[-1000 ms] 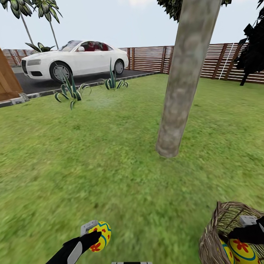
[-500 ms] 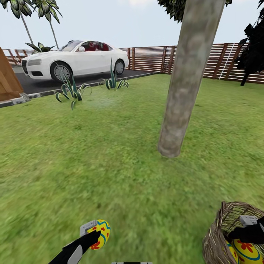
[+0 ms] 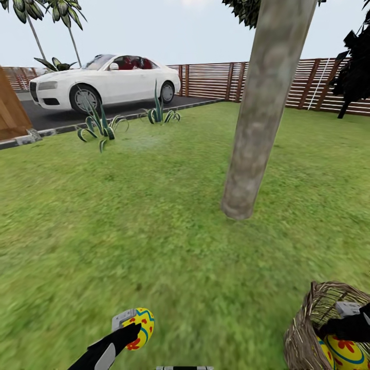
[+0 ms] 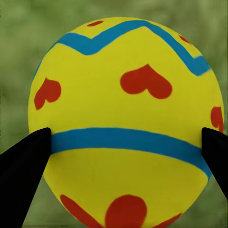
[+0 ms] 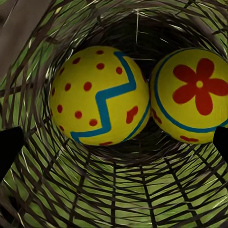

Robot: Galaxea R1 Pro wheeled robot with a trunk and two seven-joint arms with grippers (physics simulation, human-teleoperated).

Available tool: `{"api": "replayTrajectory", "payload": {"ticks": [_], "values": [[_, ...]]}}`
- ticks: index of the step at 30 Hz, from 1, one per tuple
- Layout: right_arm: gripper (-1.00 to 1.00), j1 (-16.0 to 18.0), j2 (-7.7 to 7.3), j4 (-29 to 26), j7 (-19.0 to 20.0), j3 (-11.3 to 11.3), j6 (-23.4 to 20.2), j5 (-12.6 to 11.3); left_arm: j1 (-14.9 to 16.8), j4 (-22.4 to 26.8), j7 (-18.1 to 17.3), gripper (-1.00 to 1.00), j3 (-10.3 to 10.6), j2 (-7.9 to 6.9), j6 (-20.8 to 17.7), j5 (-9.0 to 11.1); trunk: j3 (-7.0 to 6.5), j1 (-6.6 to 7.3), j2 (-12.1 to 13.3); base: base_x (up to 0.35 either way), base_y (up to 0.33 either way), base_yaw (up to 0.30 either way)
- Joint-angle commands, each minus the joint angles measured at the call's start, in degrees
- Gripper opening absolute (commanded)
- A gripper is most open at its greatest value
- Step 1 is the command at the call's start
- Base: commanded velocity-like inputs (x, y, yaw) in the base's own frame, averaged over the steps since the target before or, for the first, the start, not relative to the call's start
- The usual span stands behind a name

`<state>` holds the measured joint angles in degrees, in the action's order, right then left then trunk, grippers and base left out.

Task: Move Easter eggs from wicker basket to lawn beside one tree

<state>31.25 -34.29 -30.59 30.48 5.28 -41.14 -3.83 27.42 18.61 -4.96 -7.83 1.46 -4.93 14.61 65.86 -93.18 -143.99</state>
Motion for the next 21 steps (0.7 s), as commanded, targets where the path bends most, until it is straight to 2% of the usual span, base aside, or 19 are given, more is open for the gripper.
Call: {"api": "replayTrajectory", "payload": {"ticks": [1, 3, 4, 5, 7, 10, 12, 13, 15, 16, 18, 19, 20, 21], "values": [[1.00, 0.04, -0.03, -0.04, -0.07, 0.40, -0.26, -0.39, 0.00, 0.18, -0.31, -1.00, -0.43, 0.01, -0.50, 0.33, 0.28, -0.01, -0.04, 0.000, 0.000, 0.000], [1.00, 0.04, 0.02, -0.05, -0.10, 0.42, -0.26, -0.37, 0.00, 0.98, -0.31, -1.00, -0.40, -0.09, -0.56, 0.33, 0.72, -0.06, -0.06, 0.000, 0.000, 0.000], [1.00, 0.04, 0.08, -0.03, -0.14, 0.48, -0.26, -0.20, 0.00, 3.24, -0.28, -1.00, -0.42, -0.26, -0.69, 0.29, 0.94, -0.09, -0.08, 0.000, 0.000, 0.000], [1.00, 0.04, 0.15, -0.04, -0.18, 0.53, -0.26, -0.11, 0.00, 6.88, -0.25, -1.00, -0.47, -0.46, -1.01, 0.27, 1.17, -0.11, -0.09, 0.000, 0.000, 0.000], [1.00, 0.04, 0.83, -0.06, -0.41, 0.62, -0.29, 0.07, 0.00, 17.12, -0.16, -1.00, -0.78, -0.99, -3.30, 0.18, 1.61, -0.17, -0.12, 0.000, 0.000, 0.000], [1.00, 0.04, 1.36, -0.07, -0.50, 0.61, -0.26, 0.13, 0.00, 24.00, 0.57, -1.00, -1.35, -1.83, -7.26, 0.23, 2.05, -0.22, -0.15, 0.000, 0.000, 0.000], [1.00, 0.04, 1.43, -0.05, -0.51, 0.61, -0.26, 0.14, 0.00, 29.64, 1.82, -1.00, -6.12, -3.34, -12.02, 0.32, 2.05, -0.22, -0.15, 0.000, 0.000, 0.000], [1.00, 0.04, 1.49, -0.07, -0.52, 0.61, -0.26, 0.14, 0.00, 35.66, 2.17, -1.00, -8.52, -3.72, -17.80, 0.20, 2.05, -0.22, -0.15, 0.000, 0.000, 0.000], [1.00, 0.04, 1.53, -0.08, -0.53, 0.55, -0.26, 0.12, 0.00, 46.68, 3.33, -1.00, -9.29, -3.70, -24.33, -0.06, 2.05, -0.22, -0.15, 0.000, 0.000, 0.000], [1.00, 0.04, 1.47, -0.09, -0.52, 0.49, -0.26, 0.09, 0.00, 49.35, 4.91, -1.00, -9.38, -3.63, -25.32, -0.08, 2.05, -0.22, -0.15, 0.000, 0.000, 0.000], [1.00, 0.04, 1.44, -0.17, -0.56, 0.38, -0.27, 0.06, 0.00, 51.48, 9.61, -1.00, -9.38, -1.89, -24.11, -0.21, 2.05, -0.22, -0.15, 0.000, 0.000, 0.000], [1.00, 0.04, 1.51, -0.96, -0.58, 0.40, -0.31, 0.05, 0.00, 51.60, 11.84, -1.00, -9.36, -0.32, -20.29, -0.30, 2.05, -0.22, -0.15, 0.000, 0.000, 0.000], [1.00, 0.04, 1.56, -1.63, -0.59, 0.42, -0.33, 0.05, 0.00, 51.56, 13.49, -1.00, -9.26, 0.37, -17.10, -0.37, 2.05, -0.22, -0.15, 0.000, 0.000, 0.000], [1.00, 0.04, 1.57, -1.88, -0.60, 0.42, -0.34, 0.05, 0.00, 51.65, 14.12, -1.00, -9.28, 0.49, -16.12, -0.42, 2.05, -0.22, -0.15, 0.000, 0.000, 0.000]]}}
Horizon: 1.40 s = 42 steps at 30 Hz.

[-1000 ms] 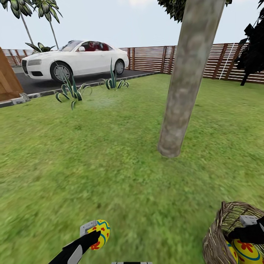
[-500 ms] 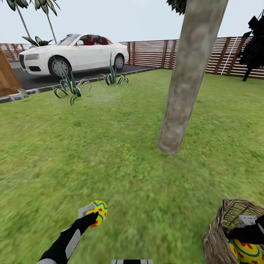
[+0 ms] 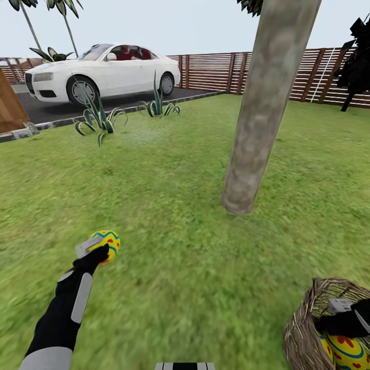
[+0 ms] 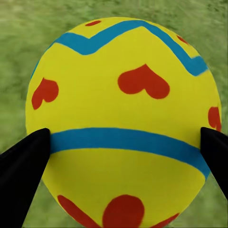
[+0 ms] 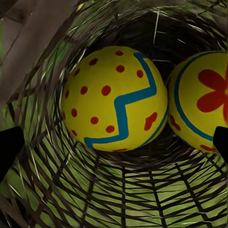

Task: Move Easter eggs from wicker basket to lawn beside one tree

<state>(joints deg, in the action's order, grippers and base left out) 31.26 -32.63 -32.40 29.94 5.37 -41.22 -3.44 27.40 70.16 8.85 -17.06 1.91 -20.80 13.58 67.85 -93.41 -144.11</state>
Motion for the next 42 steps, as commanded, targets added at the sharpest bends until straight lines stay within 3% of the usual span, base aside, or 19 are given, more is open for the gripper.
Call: {"api": "replayTrajectory", "payload": {"ticks": [1, 7, 8, 10, 11, 13, 15, 17, 20, 26, 33, 37, 42], "values": [[1.00, 0.03, -0.07, -0.25, -0.07, 0.34, -0.26, -0.33, 0.03, 0.33, 0.51, -1.00, -0.10, 0.04, 0.60, 0.67, 0.05, 0.01, -0.02, 0.000, 0.000, 0.000], [1.00, 0.03, -0.22, -0.50, -0.07, 0.30, -0.35, -0.49, 0.03, -1.32, 0.02, -1.00, -0.08, 0.37, 4.97, 0.63, 0.05, 0.01, -0.02, 0.000, 0.000, 0.000], [1.00, 0.03, -0.33, -0.53, -0.06, 0.24, -0.35, -0.55, 0.03, -1.45, 1.53, -1.00, 1.33, 0.61, 5.08, 0.16, 0.05, 0.01, -0.02, 0.000, 0.000, 0.000], [1.00, 0.03, -0.57, -0.55, 0.05, 0.18, -0.35, -0.65, 0.03, -1.33, 5.92, -1.00, 6.66, 0.70, 5.62, -1.39, 0.05, 0.01, -0.02, 0.000, 0.000, 0.000], [1.00, 0.03, -0.76, -0.56, 0.10, 0.17, -0.35, -0.68, 0.03, -1.35, 12.79, -1.00, 12.01, 0.78, 7.70, -2.59, 0.05, 0.01, -0.02, 0.000, 0.000, 0.000], [1.00, 0.03, -0.83, -0.56, 0.13, 0.16, -0.35, -0.68, 0.03, -1.31, 17.04, -1.00, 14.64, 0.70, 9.24, -2.39, 0.05, 0.01, -0.02, 0.000, 0.000, 0.000], [1.00, 0.03, -0.84, -0.56, 0.13, 0.16, -0.35, -0.69, 0.03, -1.46, 15.78, -1.00, 15.23, 0.63, 9.49, -2.01, 0.05, 0.01, -0.02, 0.000, 0.000, 0.000], [1.00, 0.03, -0.90, -0.56, 0.18, 0.14, -0.35, -0.69, 0.03, -1.95, 10.07, -1.00, 15.29, 0.43, 9.77, -1.85, 0.05, 0.01, -0.02, 0.000, 0.000, 0.000], [1.00, 0.03, -0.91, -0.56, 0.20, 0.16, -0.35, -0.69, 0.03, -2.80, 5.95, -1.00, 15.22, 0.24, 9.88, -1.87, 0.27, -0.01, -0.04, 0.000, 0.000, 0.000], [1.00, 0.03, -1.10, -0.56, 0.20, 0.09, -0.35, -0.60, 0.03, -3.67, 5.42, -1.00, 15.20, 0.23, 9.68, -0.01, 1.60, -0.17, -0.12, 0.000, 0.000, 0.000], [1.00, 0.03, -1.98, -0.56, 0.25, 0.08, -0.28, -0.68, 0.03, -4.30, 5.39, -1.00, 15.22, 0.29, 9.46, 0.17, 3.15, -0.35, -0.21, 0.000, 0.000, 0.000], [1.00, 0.03, -2.00, -0.57, 0.26, 0.08, -0.29, -0.69, 0.03, -5.35, 2.87, -1.00, 15.19, 0.34, 9.52, 0.18, 4.04, -0.45, -0.26, 0.000, 0.000, 0.000], [1.00, 0.03, -2.00, -0.56, 0.22, 0.08, -0.27, -0.69, 0.03, -6.44, 2.42, -1.00, 15.26, 0.56, 9.84, 0.13, 5.15, -0.58, -0.33, 0.000, 0.000, 0.000]]}}
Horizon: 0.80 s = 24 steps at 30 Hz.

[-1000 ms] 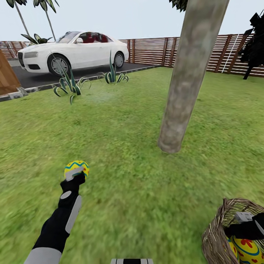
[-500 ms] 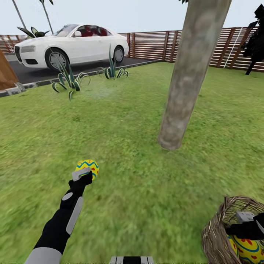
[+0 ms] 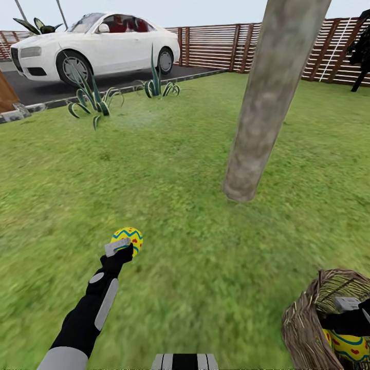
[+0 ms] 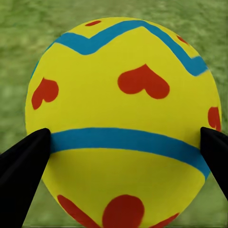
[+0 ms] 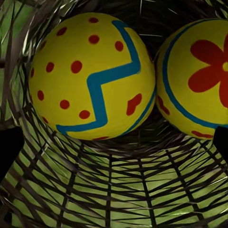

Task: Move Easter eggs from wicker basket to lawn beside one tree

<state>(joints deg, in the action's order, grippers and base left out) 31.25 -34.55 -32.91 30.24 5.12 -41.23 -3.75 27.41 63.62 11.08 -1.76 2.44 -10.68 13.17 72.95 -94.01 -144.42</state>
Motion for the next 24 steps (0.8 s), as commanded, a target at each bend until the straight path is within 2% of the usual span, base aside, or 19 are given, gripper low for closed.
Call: {"api": "replayTrajectory", "payload": {"ticks": [1, 6, 12, 18, 24], "values": [[1.00, 0.03, -0.08, -0.08, -0.07, 0.33, -0.27, -0.38, 0.02, -0.04, 0.18, -1.00, -0.01, 0.08, -0.22, 0.54, 0.28, -0.01, -0.04, 0.000, 0.000, 0.000], [1.00, 0.03, -0.01, -0.08, -0.09, 0.33, -0.30, -0.38, 0.02, -0.18, 0.17, -1.00, 0.06, 0.11, -0.06, 0.47, 1.38, -0.14, -0.10, 0.000, 0.000, 0.000], [1.00, 0.03, -0.08, -0.12, -0.07, 0.33, -0.32, -0.38, 0.02, -1.71, 0.10, -1.00, 0.15, 0.20, 0.04, 0.37, 1.38, -0.14, -0.10, 0.000, 0.000, 0.000], [1.00, 0.03, -0.08, -0.13, -0.05, 0.33, -0.34, -0.36, 0.02, -1.84, 0.08, -1.00, 0.18, 0.28, -0.04, 0.46, 1.38, -0.14, -0.10, 0.235, 0.000, 0.000], [1.00, 0.03, -0.08, -0.10, -0.05, 0.33, -0.33, -0.38, 0.02, -4.47, 0.08, -1.00, 0.27, 0.37, 0.13, 0.45, 1.38, -0.14, -0.10, 0.043, -0.022, 0.000]]}}
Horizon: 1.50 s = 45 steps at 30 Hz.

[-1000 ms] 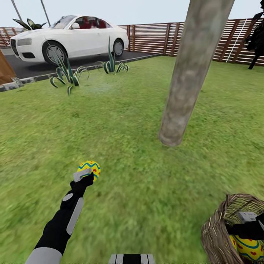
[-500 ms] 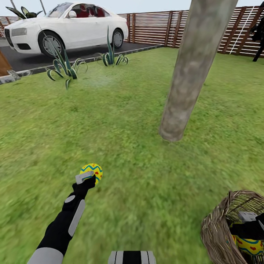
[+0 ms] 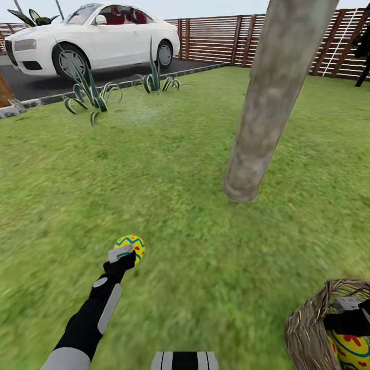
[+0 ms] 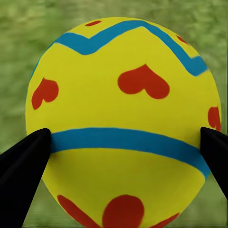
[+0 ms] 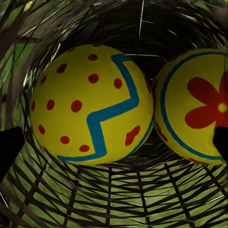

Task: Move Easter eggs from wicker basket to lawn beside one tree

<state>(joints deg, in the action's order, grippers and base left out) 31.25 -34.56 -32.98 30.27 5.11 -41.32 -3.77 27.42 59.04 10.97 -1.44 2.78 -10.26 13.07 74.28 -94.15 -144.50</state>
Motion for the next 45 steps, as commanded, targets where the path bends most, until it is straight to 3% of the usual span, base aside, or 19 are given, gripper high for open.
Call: {"api": "replayTrajectory", "payload": {"ticks": [1, 11, 13, 24, 35, 39, 45], "values": [[1.00, 0.04, -0.07, -0.05, -0.07, 0.34, -0.22, -0.36, 0.01, 0.07, 0.19, -1.00, -0.06, 0.03, -0.29, 0.51, 0.05, 0.00, -0.02, 0.105, -0.216, 0.000], [1.00, 0.04, -0.82, -0.06, 0.05, 0.34, -0.16, -0.45, 0.01, -0.64, 0.19, -1.00, -0.05, 0.03, -0.31, 0.46, 0.05, 0.00, -0.02, 0.037, -0.072, 0.000], [1.00, 0.04, -0.86, -0.07, 0.05, 0.34, -0.19, -0.45, 0.01, -0.87, 0.13, -1.00, -0.05, 0.59, -0.29, 0.46, 0.05, 0.00, -0.02, 0.000, 0.000, 0.000], [1.00, 0.04, -0.44, -1.82, 0.05, 0.42, -0.33, -0.45, 0.01, -0.94, 0.19, -1.00, -0.05, 1.11, -0.29, 0.38, 2.49, -0.28, -0.17, 0.000, 0.000, 0.000], [1.00, 0.04, -0.25, -1.92, -0.03, 0.51, -0.34, -0.45, 0.01, 2.08, 0.10, -1.00, -0.12, 0.64, -0.24, 0.46, 3.37, -0.38, -0.22, 0.000, 0.000, 0.000], [1.00, 0.04, -0.12, -2.08, -0.08, 0.51, -0.34, -0.42, 0.01, 2.92, 0.15, -1.00, -0.14, 0.54, 5.24, 0.46, 3.37, -0.38, -0.22, 0.000, 0.000, 0.000], [1.00, 0.04, -0.18, -2.09, -0.11, 0.51, -0.34, -0.36, 0.01, 4.64, 1.95, -1.00, -0.33, 1.07, 6.65, 0.36, 3.37, -0.38, -0.22, 0.000, 0.000, 0.000]]}}
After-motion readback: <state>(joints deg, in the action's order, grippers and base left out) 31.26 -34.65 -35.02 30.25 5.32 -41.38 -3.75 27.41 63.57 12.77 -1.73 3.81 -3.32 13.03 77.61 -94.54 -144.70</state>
